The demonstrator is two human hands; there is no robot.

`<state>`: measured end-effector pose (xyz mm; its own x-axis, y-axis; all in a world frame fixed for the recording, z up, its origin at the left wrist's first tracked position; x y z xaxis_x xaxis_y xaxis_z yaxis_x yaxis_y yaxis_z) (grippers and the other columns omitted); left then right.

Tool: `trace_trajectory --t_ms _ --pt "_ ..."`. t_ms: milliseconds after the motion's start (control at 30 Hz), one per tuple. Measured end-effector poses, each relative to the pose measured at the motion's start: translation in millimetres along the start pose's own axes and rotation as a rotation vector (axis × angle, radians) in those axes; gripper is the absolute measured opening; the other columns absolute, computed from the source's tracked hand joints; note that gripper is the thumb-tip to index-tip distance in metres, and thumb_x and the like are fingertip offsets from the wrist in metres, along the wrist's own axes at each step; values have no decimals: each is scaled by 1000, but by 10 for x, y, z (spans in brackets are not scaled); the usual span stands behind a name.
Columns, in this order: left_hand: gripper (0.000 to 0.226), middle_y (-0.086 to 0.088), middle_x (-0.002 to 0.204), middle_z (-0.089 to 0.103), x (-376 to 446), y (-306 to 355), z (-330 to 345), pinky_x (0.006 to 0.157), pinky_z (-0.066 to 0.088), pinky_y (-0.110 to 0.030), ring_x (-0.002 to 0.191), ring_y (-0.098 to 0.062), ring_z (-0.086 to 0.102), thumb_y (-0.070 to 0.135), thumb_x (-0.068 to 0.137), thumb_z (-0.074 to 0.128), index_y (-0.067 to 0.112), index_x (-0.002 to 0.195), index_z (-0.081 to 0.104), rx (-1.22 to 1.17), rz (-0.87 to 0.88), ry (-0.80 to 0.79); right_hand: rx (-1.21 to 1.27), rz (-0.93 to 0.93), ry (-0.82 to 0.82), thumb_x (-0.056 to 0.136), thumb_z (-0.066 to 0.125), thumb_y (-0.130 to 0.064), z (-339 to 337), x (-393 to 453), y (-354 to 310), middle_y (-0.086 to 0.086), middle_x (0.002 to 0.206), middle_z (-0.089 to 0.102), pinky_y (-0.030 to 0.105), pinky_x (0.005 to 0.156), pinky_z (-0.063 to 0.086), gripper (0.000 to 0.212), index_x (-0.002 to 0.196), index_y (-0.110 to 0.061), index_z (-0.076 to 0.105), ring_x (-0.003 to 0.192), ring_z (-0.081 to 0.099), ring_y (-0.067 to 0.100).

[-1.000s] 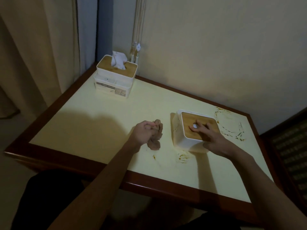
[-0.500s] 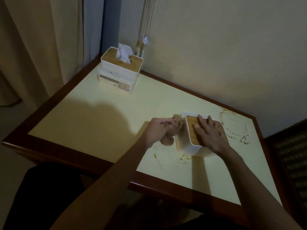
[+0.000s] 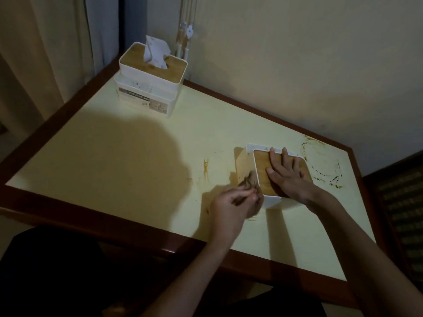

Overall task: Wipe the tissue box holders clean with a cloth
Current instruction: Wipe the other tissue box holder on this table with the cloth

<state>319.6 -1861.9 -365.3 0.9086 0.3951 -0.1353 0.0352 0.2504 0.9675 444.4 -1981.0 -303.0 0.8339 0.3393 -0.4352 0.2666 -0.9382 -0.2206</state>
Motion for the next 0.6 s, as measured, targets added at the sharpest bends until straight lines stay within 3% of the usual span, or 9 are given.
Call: trace_trajectory --t_ms 67,200,300,467,533,600 --pt "25 10 102 71 -3 -45 8 83 53 -21 95 -2 66 6 78 74 32 80 72 -43 -47 20 -5 4 -7 98 23 -52 -5 -2 -11 -5 153 -32 53 113 -9 61 142 -48 -19 140 -29 29" --pt "21 5 90 71 383 79 38 66 50 -14 79 -2 64 3 83 67 21 73 67 -49 -122 42 31 21 -27 99 26 -50 -30 -6 -18 -7 153 -31 53 113 -10 61 141 -48 -19 141 -29 28" --pt "12 2 80 68 851 214 65 72 51 -24 73 -7 61 7 83 66 16 75 65 38 -74 107 54 19 -64 99 29 -47 -63 -29 -41 -7 153 -31 52 113 -10 63 142 -46 -18 140 -29 27" --pt "18 0 86 68 1158 213 109 81 54 -35 86 -17 66 14 85 67 20 70 58 92 -69 88 84 38 -81 100 32 -42 -89 -63 -98 -8 153 -31 50 114 -10 65 144 -45 -16 141 -28 26" --pt "20 -1 85 67 992 149 99 75 52 -32 81 -17 63 14 85 65 21 68 57 133 -51 115 77 40 -76 99 32 -42 -81 -48 -105 -8 153 -31 50 114 -10 65 144 -46 -16 141 -29 26" --pt "18 5 79 61 676 51 78 66 43 -16 72 -7 57 12 85 63 19 70 57 202 -67 114 71 47 -67 99 32 -42 -72 -45 -104 -8 154 -30 50 113 -11 65 143 -46 -16 141 -29 26"
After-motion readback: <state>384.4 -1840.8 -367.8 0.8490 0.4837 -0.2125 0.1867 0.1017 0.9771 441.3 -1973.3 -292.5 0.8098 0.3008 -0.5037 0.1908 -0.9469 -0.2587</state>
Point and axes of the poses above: each hand's wrist, its own x-axis towards the middle knuckle, its own z-axis out of the palm, y = z × x, the point moved 3 cm from there along x, towards the middle knuckle
